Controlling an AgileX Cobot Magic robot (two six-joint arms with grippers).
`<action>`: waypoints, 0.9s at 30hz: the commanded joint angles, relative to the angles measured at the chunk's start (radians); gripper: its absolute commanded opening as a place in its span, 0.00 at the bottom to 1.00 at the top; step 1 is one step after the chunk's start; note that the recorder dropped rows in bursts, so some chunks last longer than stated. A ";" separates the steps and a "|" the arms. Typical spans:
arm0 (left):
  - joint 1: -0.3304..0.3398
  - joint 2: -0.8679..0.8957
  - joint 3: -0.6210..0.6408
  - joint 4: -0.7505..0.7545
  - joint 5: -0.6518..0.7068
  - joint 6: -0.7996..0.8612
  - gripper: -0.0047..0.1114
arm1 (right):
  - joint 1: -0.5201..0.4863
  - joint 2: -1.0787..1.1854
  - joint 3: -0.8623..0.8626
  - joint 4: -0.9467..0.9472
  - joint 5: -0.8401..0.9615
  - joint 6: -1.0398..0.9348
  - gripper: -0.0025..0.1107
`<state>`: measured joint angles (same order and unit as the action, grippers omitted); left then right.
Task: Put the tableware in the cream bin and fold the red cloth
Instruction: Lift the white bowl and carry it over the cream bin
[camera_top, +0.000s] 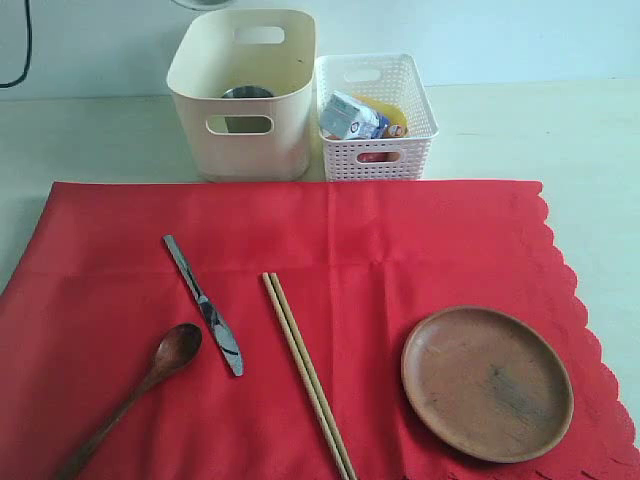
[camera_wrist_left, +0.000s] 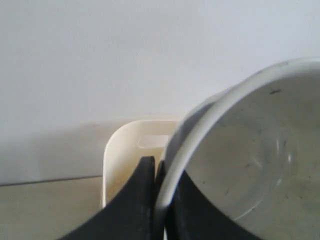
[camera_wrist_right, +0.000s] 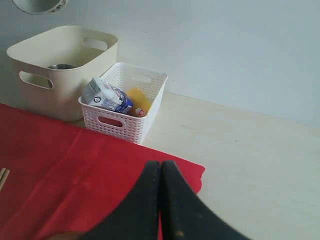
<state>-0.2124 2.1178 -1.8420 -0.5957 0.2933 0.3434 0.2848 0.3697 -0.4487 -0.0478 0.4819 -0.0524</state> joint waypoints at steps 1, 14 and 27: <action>-0.015 0.105 -0.101 -0.017 -0.103 -0.006 0.04 | -0.001 -0.007 0.043 -0.015 -0.043 0.002 0.02; -0.022 0.267 -0.181 0.040 -0.201 0.112 0.04 | -0.001 -0.007 0.086 -0.003 -0.088 0.002 0.02; -0.059 0.305 -0.181 0.044 -0.235 0.311 0.17 | -0.001 -0.007 0.086 -0.003 -0.090 0.002 0.02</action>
<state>-0.2706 2.4231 -2.0102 -0.5522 0.0810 0.6397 0.2848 0.3697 -0.3654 -0.0488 0.4076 -0.0524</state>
